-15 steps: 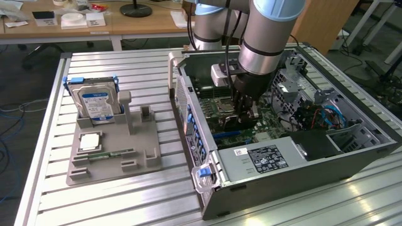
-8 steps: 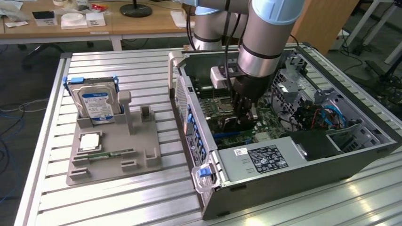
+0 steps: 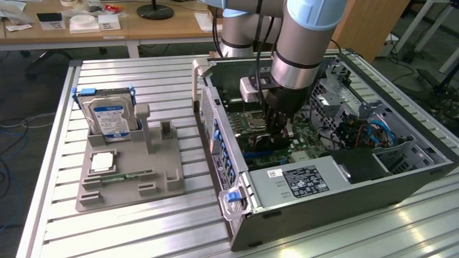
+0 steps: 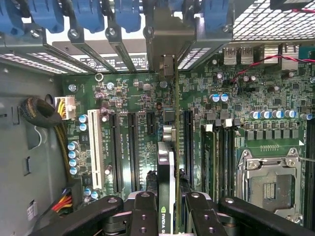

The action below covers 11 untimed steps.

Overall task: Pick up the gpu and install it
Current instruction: 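Insert the gpu into the slot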

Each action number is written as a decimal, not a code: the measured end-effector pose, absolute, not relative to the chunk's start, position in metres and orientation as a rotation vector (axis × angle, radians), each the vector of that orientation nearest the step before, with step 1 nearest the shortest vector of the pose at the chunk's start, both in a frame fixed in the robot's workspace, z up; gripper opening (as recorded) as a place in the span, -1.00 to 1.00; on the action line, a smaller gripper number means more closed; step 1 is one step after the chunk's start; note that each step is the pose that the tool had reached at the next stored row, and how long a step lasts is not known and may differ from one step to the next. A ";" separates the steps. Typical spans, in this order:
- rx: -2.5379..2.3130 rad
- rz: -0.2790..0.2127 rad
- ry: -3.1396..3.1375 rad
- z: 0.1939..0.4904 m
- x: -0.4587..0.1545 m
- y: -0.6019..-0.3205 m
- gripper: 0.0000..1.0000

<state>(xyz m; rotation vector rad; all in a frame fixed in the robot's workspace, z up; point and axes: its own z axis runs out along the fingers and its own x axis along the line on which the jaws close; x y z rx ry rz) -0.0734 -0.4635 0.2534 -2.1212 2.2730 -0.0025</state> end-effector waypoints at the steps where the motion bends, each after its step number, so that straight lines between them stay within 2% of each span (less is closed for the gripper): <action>1: -2.121 -0.002 2.273 0.253 -0.074 -0.463 -0.47; 11: -2.119 0.001 2.271 0.250 -0.074 -0.463 -0.47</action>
